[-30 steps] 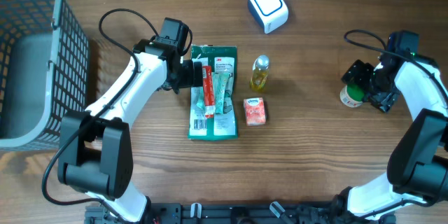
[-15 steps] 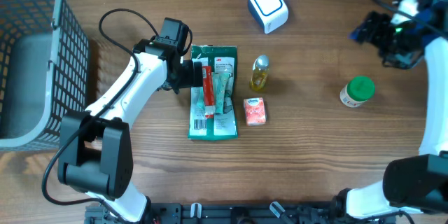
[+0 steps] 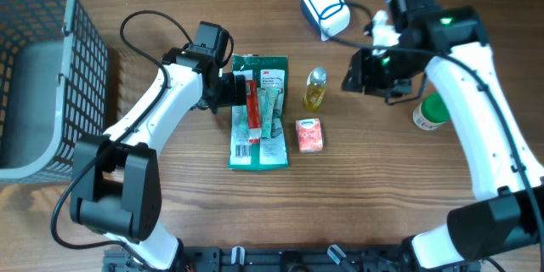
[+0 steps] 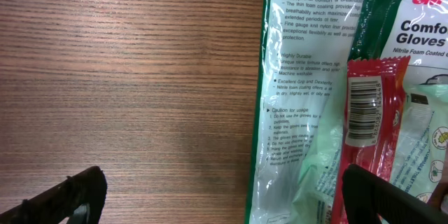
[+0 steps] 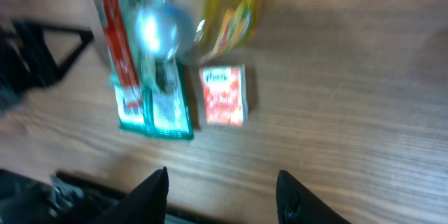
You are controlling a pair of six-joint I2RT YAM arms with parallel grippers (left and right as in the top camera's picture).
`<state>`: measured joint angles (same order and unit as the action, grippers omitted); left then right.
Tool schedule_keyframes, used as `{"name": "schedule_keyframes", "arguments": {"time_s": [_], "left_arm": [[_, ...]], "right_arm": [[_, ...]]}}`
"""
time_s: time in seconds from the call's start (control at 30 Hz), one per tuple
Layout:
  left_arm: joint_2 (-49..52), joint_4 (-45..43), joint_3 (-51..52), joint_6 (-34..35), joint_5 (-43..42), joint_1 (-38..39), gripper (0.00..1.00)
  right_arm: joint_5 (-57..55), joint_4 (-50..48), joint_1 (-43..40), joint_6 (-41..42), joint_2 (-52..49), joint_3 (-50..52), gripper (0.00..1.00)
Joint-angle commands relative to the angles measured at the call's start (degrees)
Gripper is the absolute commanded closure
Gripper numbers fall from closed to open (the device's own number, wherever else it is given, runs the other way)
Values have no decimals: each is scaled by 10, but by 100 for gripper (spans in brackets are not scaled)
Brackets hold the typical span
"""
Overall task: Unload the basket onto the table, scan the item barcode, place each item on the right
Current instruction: 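Release the jar and move the right gripper over the Kleenex pack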
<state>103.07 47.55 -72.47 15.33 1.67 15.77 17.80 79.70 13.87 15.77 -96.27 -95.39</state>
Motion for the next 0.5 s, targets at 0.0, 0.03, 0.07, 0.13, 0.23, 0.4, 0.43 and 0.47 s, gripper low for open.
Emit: {"name": "schedule_keyframes", "arguments": {"time_s": [0.0, 0.03, 0.07, 0.13, 0.23, 0.4, 0.43, 0.47], "left_arm": [[-9, 0, 3, 1, 3, 2, 0], [-9, 0, 3, 1, 3, 2, 0], [-9, 0, 3, 1, 3, 2, 0], [-9, 0, 3, 1, 4, 2, 0], [-9, 0, 3, 1, 3, 2, 0], [-9, 0, 3, 1, 3, 2, 0], [-9, 0, 3, 1, 4, 2, 0], [-9, 0, 3, 1, 3, 2, 0]], "right_arm": [[-45, 11, 45, 32, 43, 3, 50], [-45, 10, 55, 40, 49, 3, 50], [-45, 10, 66, 44, 54, 3, 50], [-45, 10, 88, 54, 58, 3, 50], [-45, 2, 118, 55, 58, 14, 50], [-52, -57, 163, 85, 58, 95, 51], [-61, -68, 169, 91, 60, 110, 56], [-77, -82, 179, 104, 67, 130, 57]]}}
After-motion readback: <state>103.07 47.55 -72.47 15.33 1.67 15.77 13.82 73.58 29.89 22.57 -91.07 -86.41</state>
